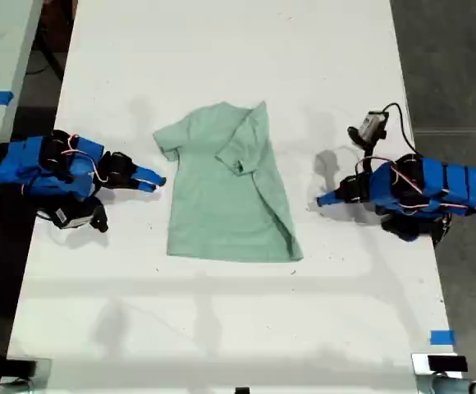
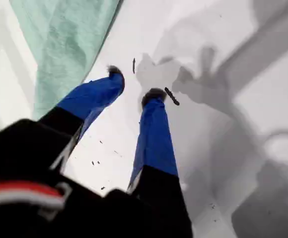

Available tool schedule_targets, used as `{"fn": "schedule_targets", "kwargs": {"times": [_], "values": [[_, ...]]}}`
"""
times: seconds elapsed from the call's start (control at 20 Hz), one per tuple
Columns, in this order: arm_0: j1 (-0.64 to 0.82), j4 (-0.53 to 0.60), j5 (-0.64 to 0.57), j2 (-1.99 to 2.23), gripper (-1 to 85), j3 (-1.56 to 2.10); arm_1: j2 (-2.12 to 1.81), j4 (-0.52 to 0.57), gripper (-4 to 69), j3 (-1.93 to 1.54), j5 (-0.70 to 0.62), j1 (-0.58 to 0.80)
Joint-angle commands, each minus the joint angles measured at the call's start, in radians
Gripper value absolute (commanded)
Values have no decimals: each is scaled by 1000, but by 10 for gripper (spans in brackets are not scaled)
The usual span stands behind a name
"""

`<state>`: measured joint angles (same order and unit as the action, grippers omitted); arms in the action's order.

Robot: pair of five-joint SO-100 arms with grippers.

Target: Fold t shirt

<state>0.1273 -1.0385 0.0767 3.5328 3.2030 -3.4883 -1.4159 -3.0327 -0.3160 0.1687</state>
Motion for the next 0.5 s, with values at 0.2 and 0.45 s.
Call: {"fn": "schedule_targets", "kwargs": {"times": [0.2,0.45], "values": [[35,23,-55,5,-1,21,-11,15,29,-46,11,-15],[-20,20,26,5,-1,3,-11,15,29,-46,8,-11]]}}
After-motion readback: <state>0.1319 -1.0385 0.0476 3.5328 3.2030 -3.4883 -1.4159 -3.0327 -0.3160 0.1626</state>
